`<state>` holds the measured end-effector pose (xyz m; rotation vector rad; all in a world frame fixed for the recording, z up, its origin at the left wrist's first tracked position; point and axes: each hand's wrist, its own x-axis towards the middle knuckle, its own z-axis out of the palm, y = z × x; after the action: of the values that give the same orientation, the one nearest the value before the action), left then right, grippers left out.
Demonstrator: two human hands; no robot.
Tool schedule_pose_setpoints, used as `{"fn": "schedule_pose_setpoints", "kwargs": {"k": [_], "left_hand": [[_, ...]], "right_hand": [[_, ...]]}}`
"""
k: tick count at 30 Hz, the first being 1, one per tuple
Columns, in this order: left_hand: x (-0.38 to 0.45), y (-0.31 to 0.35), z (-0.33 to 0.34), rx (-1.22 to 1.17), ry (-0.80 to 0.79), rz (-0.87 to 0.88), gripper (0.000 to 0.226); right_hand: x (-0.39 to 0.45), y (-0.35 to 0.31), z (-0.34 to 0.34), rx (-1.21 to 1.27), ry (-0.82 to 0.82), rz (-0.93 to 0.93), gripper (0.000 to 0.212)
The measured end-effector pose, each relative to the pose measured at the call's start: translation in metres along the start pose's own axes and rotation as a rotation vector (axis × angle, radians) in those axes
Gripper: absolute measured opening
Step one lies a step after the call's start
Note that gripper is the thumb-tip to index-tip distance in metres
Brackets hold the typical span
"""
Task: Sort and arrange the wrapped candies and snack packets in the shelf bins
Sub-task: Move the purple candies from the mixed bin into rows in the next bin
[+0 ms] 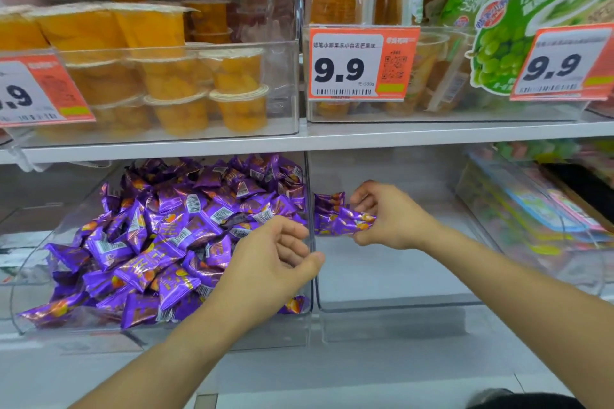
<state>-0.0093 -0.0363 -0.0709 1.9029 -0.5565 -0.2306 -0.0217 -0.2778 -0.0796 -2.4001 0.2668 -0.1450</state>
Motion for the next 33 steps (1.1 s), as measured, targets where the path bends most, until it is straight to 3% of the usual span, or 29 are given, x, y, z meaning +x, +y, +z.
{"fn": "schedule_pose_setpoints", "kwargs": {"k": [7,13,22,33], "left_hand": [[0.001,-0.009,-0.002,-0.032,-0.043,-0.017,0.024],[0.002,-0.010,-0.003,-0.054,-0.070,-0.011,0.023],[0.003,-0.012,-0.004,-0.080,-0.082,-0.015,0.022],[0.003,-0.012,-0.004,-0.100,-0.082,-0.025,0.022]], "right_hand": [[0.030,0.005,0.041,-0.110,-0.130,0.053,0.049],[0.031,0.013,0.048,-0.096,-0.071,0.042,0.043],[0.027,0.020,0.041,-0.147,-0.014,0.148,0.052],[0.028,0.024,0.047,0.137,-0.049,0.256,0.050]]}}
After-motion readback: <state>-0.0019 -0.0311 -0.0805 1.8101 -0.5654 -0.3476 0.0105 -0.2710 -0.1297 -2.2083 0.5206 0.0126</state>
